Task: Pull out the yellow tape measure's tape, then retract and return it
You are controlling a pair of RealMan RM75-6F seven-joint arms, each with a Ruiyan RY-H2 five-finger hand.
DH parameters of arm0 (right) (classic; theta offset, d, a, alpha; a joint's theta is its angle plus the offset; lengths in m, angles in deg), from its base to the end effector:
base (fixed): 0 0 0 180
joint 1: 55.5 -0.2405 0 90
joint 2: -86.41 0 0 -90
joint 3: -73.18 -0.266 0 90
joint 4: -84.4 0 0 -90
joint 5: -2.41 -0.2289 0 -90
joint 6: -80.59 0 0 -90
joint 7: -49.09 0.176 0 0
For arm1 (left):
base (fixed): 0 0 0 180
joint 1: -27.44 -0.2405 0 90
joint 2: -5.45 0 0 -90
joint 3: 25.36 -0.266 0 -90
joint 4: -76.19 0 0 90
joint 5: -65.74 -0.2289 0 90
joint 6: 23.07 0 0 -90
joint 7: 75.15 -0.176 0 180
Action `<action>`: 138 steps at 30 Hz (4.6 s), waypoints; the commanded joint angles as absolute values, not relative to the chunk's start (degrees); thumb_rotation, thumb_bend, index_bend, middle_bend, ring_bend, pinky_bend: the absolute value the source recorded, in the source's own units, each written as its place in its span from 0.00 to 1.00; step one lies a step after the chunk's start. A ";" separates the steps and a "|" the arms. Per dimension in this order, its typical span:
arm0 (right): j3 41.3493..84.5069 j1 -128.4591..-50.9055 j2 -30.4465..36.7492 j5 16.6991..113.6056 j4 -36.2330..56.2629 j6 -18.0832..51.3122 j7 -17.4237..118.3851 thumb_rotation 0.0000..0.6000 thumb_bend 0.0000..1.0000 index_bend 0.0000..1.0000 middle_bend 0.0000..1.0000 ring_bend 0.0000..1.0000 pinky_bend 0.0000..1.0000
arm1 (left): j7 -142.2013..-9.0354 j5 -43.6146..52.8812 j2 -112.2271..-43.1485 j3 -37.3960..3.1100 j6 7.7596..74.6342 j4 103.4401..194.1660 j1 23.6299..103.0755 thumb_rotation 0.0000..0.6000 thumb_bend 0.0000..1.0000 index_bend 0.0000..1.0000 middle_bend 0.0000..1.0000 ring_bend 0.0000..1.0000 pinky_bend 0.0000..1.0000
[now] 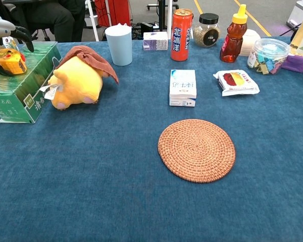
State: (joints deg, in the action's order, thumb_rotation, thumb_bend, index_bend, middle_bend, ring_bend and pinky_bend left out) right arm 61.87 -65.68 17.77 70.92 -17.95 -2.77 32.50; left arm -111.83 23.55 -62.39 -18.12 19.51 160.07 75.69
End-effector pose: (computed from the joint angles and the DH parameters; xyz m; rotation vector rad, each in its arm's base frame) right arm -0.2942 -0.2661 0.1356 1.1880 -0.9393 0.8582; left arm -0.2338 0.4468 0.0788 -1.7961 -0.7586 -0.3744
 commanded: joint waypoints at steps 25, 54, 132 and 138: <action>61.74 -65.19 19.04 71.06 -21.04 -4.05 31.45 0.78 0.38 0.19 0.23 0.17 0.25 | -98.91 12.90 -59.73 -17.62 19.79 160.88 75.72 1.00 0.36 0.57 0.47 0.46 0.57; 62.53 -68.22 15.89 76.64 -21.05 2.04 43.70 0.78 0.37 0.19 0.21 0.17 0.26 | -94.58 0.21 -55.92 -15.27 10.41 170.47 86.53 1.00 0.43 0.63 0.51 0.47 0.58; 54.42 -82.52 -3.80 57.15 -20.79 6.56 35.79 0.77 0.27 0.00 0.01 0.06 0.27 | -119.46 56.09 -86.11 -22.14 15.19 152.78 131.82 1.00 0.43 0.67 0.55 0.50 0.62; 54.25 -83.08 -4.42 56.86 -20.49 6.70 35.64 0.76 0.28 0.00 0.01 0.06 0.27 | -119.68 57.16 -86.94 -21.64 15.11 151.59 132.54 1.00 0.43 0.67 0.55 0.50 0.62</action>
State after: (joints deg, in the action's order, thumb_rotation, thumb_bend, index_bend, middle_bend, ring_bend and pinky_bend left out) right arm 54.27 -83.06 -4.40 56.89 -20.52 6.71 35.65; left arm -119.65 57.13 -86.90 -21.68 15.11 151.62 132.51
